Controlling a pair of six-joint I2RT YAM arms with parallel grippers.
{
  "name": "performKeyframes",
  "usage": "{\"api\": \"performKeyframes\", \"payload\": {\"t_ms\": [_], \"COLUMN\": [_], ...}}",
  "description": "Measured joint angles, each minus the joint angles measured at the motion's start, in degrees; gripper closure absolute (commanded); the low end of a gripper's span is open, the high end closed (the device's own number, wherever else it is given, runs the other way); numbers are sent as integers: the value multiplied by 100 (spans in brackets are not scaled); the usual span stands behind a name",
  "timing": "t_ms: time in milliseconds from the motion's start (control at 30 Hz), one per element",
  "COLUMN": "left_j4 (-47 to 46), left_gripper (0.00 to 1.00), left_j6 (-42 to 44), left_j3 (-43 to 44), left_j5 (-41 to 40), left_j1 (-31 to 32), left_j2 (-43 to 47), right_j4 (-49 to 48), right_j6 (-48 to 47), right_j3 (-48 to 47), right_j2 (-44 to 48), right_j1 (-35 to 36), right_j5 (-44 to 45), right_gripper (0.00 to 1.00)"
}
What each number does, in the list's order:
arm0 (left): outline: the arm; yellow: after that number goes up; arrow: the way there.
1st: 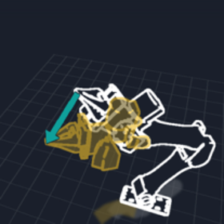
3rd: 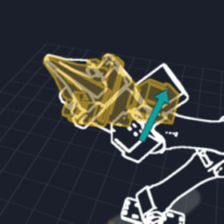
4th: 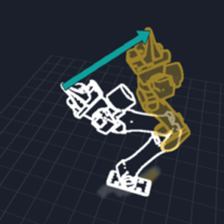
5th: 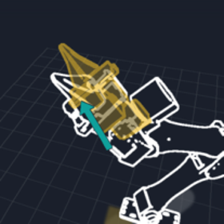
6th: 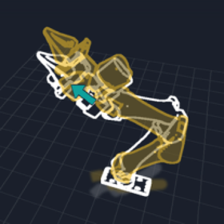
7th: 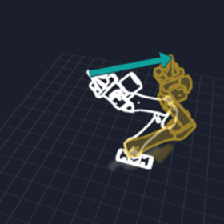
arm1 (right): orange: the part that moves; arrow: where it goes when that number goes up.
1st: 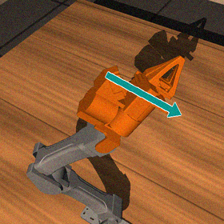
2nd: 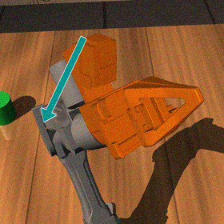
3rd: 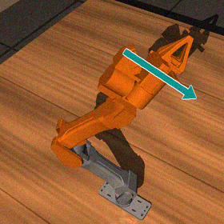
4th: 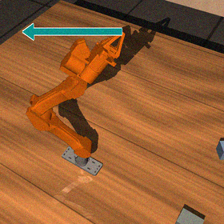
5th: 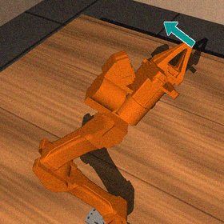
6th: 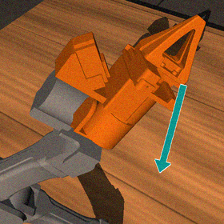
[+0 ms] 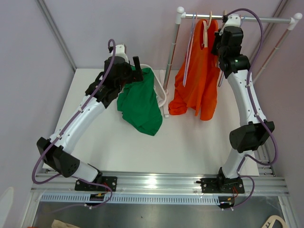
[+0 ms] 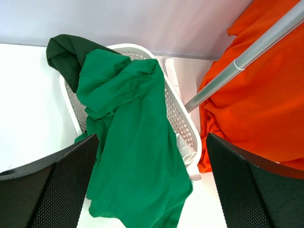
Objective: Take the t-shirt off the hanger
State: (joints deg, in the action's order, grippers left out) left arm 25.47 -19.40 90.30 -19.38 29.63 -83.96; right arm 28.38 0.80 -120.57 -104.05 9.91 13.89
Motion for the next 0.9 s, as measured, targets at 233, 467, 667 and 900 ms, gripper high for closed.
{"api": "performKeyframes", "payload": {"t_ms": [233,467,667,900], "left_j4": [-9,-11,-114,-640], "left_gripper": [1,1,0,1], "left_j6": [0,0,120,374], "left_j3": [-55,-55,-118,-673], "left_j5": [0,2,-122,-118], "left_j1": [0,0,26,136], "left_j2": [0,2,116,931], "right_j4": [57,162,315,254], "right_j6": [20,22,81,323], "right_j3": [-87,-442,-568,435], "right_j2": [-42,-44,28,1071], "right_j1": [0,0,9,28], "right_j5": [74,68,46,157], "right_gripper": [100,100,100,100]}}
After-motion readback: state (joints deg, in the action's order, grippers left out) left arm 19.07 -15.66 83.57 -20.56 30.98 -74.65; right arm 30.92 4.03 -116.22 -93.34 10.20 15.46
